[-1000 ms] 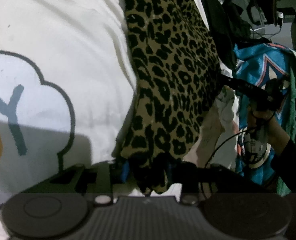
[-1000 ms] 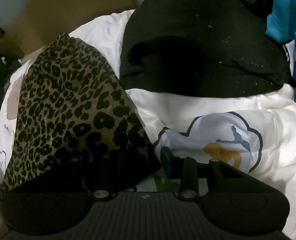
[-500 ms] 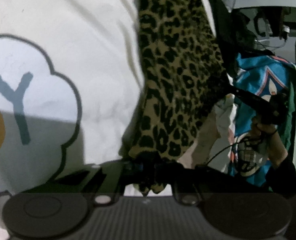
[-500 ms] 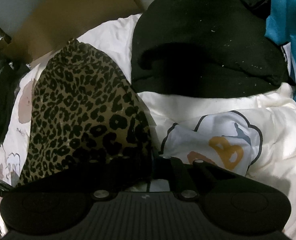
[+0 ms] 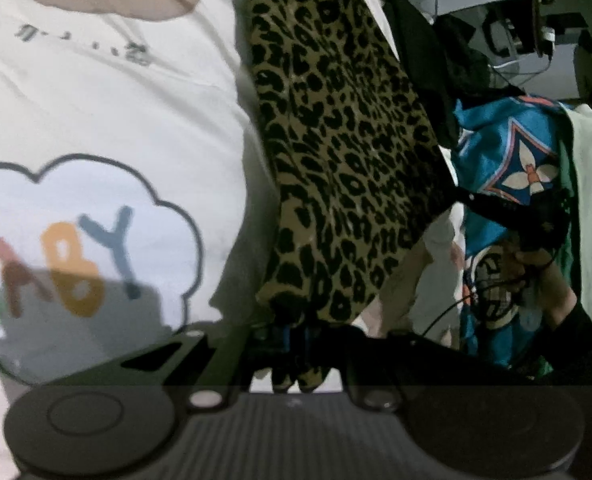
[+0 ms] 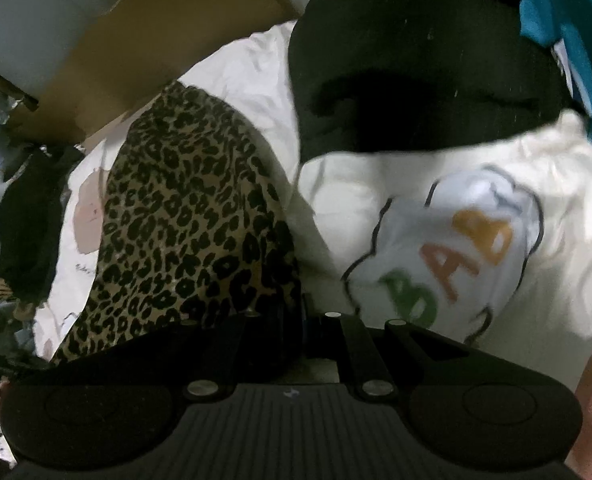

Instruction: Fold clothes

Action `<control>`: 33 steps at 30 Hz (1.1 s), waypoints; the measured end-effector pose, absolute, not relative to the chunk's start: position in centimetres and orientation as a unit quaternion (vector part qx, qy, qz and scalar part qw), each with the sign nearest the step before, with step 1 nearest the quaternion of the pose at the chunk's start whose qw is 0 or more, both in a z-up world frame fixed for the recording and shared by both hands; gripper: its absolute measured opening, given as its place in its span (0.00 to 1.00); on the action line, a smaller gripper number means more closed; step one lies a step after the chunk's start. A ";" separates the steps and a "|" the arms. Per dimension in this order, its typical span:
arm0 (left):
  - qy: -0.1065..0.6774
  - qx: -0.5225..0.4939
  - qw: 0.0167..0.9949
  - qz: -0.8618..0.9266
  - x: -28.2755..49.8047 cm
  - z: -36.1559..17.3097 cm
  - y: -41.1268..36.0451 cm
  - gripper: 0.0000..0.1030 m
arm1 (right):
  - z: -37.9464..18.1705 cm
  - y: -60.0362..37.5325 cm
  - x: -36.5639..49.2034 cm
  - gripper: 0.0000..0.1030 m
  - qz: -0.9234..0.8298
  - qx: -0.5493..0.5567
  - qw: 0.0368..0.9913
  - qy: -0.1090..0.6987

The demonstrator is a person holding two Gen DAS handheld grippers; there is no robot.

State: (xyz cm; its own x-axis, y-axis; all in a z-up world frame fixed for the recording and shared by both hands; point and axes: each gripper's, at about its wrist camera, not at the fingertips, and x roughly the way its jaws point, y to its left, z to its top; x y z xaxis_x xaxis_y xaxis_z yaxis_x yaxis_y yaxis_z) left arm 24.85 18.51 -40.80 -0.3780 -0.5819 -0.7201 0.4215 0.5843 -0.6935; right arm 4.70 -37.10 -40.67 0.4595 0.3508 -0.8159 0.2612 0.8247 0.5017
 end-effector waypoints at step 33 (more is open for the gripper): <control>0.714 0.067 0.607 -0.343 26.9 -41.7 19.8 0.38 | -43.1 -30.3 0.4 0.25 0.091 0.286 0.754 0.584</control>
State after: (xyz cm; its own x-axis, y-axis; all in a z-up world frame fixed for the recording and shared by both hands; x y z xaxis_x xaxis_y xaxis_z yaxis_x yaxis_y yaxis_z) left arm 26.86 19.77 -41.72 -0.2537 -0.3212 -0.9124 0.5116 0.7560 -0.4084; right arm 0.43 -30.27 -43.14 0.3011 0.4707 -0.8293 0.1976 0.8200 0.5371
